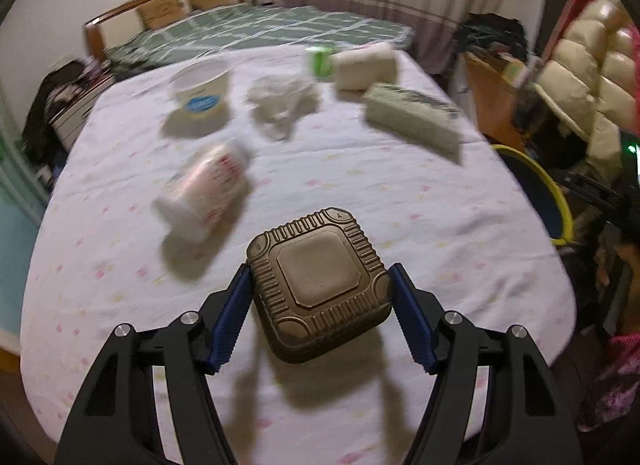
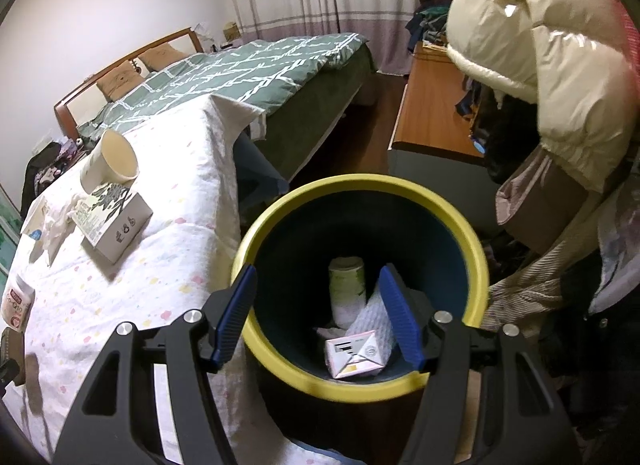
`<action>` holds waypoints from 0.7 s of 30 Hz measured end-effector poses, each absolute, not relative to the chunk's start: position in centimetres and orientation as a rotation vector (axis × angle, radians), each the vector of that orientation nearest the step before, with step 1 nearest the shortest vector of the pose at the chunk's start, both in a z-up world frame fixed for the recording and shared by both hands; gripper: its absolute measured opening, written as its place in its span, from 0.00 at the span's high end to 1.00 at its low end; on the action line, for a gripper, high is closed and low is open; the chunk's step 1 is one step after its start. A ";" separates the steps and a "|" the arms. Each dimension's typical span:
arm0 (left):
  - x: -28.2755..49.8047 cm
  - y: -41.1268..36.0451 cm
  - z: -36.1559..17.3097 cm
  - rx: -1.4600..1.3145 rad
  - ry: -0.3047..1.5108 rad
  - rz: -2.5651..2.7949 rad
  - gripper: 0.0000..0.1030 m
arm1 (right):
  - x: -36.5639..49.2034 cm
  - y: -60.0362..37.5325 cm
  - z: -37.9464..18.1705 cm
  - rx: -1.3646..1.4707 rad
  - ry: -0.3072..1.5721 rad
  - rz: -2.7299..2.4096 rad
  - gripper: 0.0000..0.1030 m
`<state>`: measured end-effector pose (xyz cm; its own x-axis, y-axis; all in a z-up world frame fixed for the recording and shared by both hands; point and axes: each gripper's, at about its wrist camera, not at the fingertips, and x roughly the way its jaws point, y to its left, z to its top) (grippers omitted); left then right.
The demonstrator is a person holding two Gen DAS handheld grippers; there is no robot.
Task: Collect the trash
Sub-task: 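Carry the brown box over the yellow bin and open the left gripper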
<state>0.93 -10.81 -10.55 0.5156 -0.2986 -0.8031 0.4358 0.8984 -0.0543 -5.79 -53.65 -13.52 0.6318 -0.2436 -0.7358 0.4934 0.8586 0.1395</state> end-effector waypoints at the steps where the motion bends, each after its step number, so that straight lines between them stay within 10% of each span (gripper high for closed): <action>1: 0.9 -11.6 -10.3 0.169 0.922 -0.464 0.34 | -6.0 -53.8 -13.4 0.345 0.779 -0.436 0.41; 21: 1.9 -38.9 -8.3 0.407 0.790 -0.931 0.34 | -15.9 -58.2 -11.1 0.326 0.707 -0.609 0.41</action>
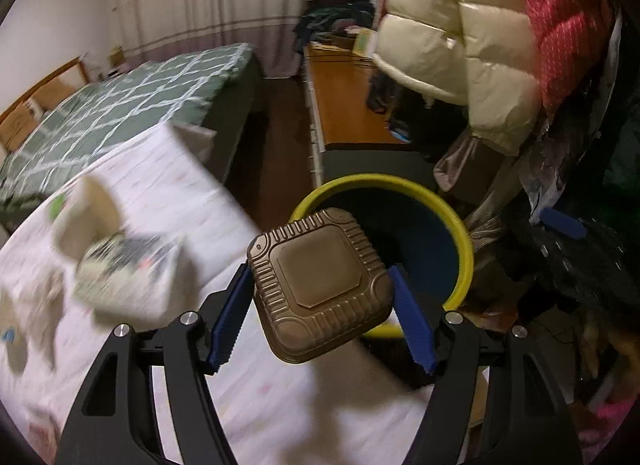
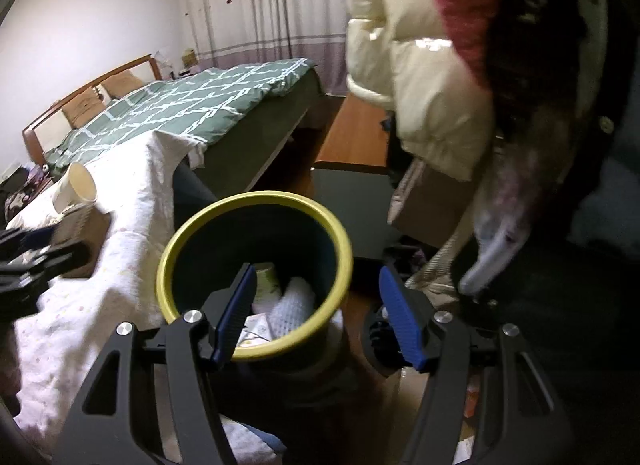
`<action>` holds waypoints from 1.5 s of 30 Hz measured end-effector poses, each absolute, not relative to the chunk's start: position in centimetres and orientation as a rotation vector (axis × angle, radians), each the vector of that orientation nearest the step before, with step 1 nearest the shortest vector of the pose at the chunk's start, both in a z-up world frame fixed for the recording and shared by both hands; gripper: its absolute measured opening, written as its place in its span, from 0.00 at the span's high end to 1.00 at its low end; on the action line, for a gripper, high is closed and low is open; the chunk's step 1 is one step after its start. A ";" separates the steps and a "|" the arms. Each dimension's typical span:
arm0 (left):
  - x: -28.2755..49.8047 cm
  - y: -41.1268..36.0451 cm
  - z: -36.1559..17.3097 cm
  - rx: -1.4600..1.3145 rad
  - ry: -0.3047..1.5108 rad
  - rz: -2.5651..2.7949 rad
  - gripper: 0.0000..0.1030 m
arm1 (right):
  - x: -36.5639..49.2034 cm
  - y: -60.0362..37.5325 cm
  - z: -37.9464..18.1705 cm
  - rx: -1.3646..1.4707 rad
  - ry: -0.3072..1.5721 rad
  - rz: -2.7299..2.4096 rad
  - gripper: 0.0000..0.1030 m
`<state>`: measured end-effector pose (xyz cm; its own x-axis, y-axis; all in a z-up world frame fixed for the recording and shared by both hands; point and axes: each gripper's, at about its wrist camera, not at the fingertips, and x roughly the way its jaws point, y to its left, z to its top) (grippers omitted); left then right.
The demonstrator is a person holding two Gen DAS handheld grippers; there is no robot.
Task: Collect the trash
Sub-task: 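Carry the brown box over the yellow bin and open the left gripper, then move both tools back over the table toward the white flower-printed box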
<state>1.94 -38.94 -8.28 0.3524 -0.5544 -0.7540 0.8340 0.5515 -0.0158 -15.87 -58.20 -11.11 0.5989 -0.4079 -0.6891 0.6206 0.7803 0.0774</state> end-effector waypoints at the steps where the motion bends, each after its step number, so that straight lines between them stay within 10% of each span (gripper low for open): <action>1: 1.9 -39.9 -8.5 0.414 0.790 -0.937 0.34 | -16.2 -58.4 -11.1 0.328 0.708 -0.614 0.41; 22: 2.8 -49.0 -12.8 0.455 0.905 -0.988 0.16 | -18.0 -59.9 -11.8 0.355 0.738 -0.659 0.41; 45: 4.5 -15.2 -4.2 0.120 0.753 -0.471 0.07 | -5.3 -50.0 -12.1 0.267 0.806 -0.174 0.39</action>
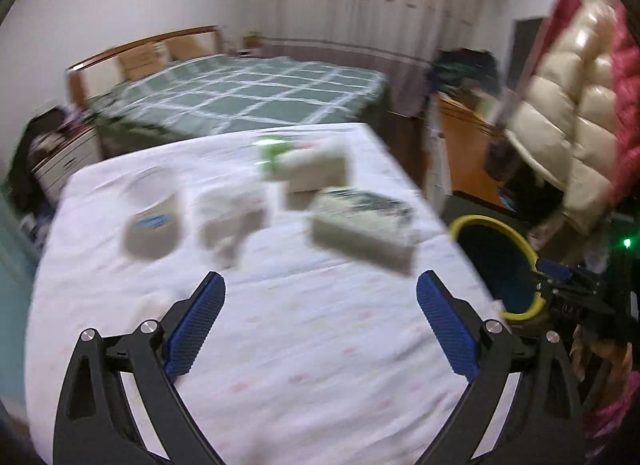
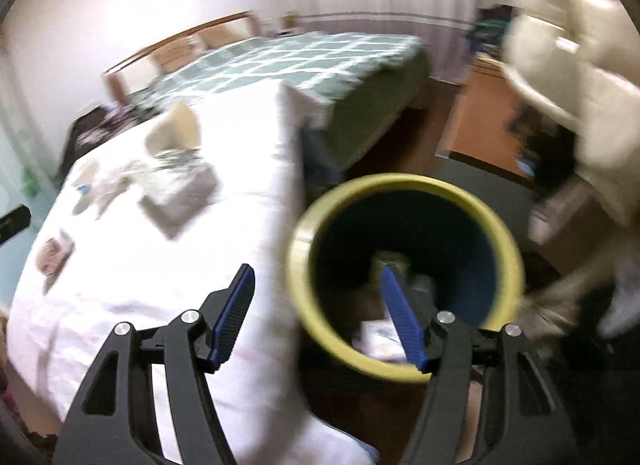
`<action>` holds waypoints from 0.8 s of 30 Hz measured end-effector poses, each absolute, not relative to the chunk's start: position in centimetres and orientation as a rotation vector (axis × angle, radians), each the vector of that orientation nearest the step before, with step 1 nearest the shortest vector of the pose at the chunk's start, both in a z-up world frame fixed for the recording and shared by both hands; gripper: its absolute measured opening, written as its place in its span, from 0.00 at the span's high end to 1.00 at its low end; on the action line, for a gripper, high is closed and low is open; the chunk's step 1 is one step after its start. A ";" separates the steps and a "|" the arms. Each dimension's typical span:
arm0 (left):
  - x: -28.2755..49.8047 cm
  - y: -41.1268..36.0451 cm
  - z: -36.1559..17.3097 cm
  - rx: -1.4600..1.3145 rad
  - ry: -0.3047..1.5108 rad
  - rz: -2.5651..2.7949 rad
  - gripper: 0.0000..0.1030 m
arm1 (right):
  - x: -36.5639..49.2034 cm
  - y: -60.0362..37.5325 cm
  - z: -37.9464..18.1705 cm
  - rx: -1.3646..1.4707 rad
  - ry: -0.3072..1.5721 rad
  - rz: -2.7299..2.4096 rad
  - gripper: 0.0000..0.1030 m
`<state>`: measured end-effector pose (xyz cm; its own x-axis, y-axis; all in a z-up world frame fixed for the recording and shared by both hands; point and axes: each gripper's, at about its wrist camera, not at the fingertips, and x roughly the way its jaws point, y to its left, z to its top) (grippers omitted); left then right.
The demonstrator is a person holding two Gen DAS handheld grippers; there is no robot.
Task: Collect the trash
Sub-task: 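Move both tools back over the table toward the white flower-printed box, then grasp the white flower-printed box with the right gripper and lift it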
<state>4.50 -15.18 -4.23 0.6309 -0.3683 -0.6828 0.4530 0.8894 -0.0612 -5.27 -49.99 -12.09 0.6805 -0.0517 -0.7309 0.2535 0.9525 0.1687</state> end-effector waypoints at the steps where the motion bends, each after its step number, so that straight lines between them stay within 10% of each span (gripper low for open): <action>1: 4.5 -13.6 -4.3 0.110 0.756 -0.441 0.07 | -3.9 -49.2 -12.1 0.259 0.812 -0.131 0.39; 24: 4.7 -10.6 -6.8 0.079 0.819 -0.366 0.07 | 11.0 -42.9 -12.8 0.118 0.849 0.336 0.08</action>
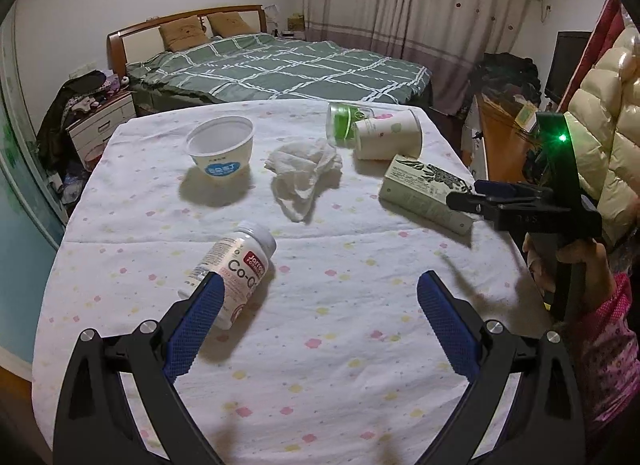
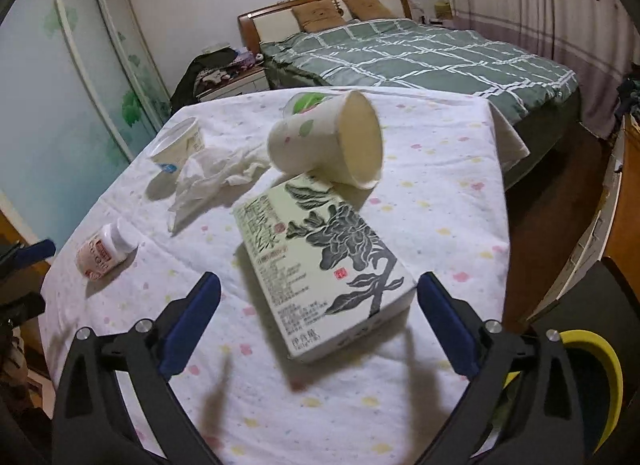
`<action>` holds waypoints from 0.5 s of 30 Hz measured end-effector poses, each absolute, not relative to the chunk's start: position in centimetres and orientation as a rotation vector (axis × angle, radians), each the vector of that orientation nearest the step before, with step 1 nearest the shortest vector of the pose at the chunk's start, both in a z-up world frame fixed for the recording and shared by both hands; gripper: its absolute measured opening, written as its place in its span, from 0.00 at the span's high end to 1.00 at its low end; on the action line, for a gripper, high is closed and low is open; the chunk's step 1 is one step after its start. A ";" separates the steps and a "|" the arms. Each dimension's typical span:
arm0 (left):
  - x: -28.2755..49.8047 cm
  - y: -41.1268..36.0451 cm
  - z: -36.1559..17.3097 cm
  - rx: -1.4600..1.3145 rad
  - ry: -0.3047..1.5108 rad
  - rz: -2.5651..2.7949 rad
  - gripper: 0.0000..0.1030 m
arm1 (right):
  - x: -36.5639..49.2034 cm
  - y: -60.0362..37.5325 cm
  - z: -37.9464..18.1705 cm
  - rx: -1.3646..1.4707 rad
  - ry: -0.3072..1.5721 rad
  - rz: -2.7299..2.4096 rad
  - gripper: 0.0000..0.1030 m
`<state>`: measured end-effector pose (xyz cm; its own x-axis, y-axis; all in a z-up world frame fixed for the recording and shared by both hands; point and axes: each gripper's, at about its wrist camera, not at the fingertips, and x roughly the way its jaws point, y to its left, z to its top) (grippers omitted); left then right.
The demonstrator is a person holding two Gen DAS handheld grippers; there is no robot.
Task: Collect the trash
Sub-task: 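Grasp the white flower-printed box with the right gripper and lift it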
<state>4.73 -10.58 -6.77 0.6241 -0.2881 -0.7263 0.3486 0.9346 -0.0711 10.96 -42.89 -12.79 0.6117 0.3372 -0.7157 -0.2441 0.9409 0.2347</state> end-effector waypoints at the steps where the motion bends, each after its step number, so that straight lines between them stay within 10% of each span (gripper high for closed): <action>1: 4.8 -10.6 -6.7 0.078 0.818 -0.368 0.07 | 10.6 -42.4 -12.8 0.111 0.863 0.368 0.08; 15: 4.8 -9.3 -7.5 0.058 0.833 -0.364 0.07 | 12.2 -38.8 -14.2 0.012 0.902 0.280 0.08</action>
<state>4.78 -9.28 -7.49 0.6145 -0.2935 -0.7323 0.3383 0.9366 -0.0915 12.17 -38.84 -14.21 0.5860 0.2450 -0.7724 -0.2349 0.9636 0.1274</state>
